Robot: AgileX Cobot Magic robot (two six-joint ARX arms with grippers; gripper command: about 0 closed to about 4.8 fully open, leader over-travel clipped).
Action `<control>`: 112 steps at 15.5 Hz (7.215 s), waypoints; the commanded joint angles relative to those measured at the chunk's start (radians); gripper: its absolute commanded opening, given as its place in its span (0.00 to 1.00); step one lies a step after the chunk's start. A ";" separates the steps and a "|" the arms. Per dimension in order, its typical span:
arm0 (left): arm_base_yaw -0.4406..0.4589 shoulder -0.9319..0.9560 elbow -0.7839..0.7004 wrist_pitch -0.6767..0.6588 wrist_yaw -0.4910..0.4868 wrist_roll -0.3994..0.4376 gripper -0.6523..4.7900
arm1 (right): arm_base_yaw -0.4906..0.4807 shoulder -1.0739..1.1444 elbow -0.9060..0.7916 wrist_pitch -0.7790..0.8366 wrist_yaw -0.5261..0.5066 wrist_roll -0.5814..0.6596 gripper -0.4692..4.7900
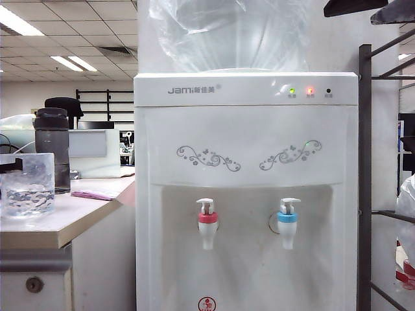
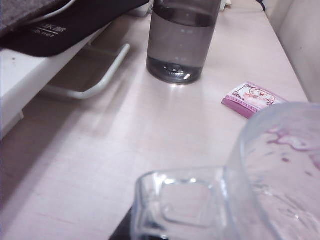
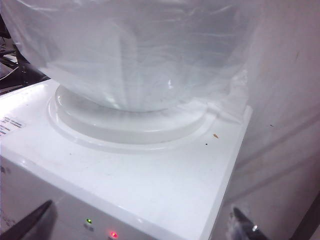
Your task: Pick up the plastic mug from the left desk, go to the hot water outlet of the water dispenser, press the vertical switch to get some water, then put the mug back on the desk.
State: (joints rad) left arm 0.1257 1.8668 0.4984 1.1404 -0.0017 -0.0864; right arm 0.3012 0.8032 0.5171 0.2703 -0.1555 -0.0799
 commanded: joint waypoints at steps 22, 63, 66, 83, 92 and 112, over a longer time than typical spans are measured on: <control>-0.779 -0.330 -0.337 0.011 0.003 0.004 0.11 | -0.001 -0.002 0.006 0.011 0.000 -0.003 1.00; -0.837 0.206 -0.102 0.287 0.025 -0.004 0.11 | 0.000 -0.002 0.006 0.011 0.000 -0.003 1.00; -0.835 0.237 -0.094 0.288 -0.008 0.000 0.11 | 0.000 -0.002 0.006 0.011 0.000 -0.003 1.00; -0.866 0.418 0.048 0.310 0.098 -0.124 0.11 | 0.000 -0.002 0.006 0.010 -0.001 -0.003 1.00; -0.859 0.428 0.047 0.277 -0.160 -0.176 0.11 | 0.000 -0.002 0.006 0.010 0.000 -0.003 1.00; -0.806 0.415 0.063 0.312 -0.227 -0.177 0.11 | 0.000 -0.002 0.006 0.010 0.000 -0.003 1.00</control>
State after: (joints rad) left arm -0.6827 2.3077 0.5388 1.3231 -0.2302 -0.2596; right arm 0.3012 0.8032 0.5171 0.2703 -0.1566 -0.0799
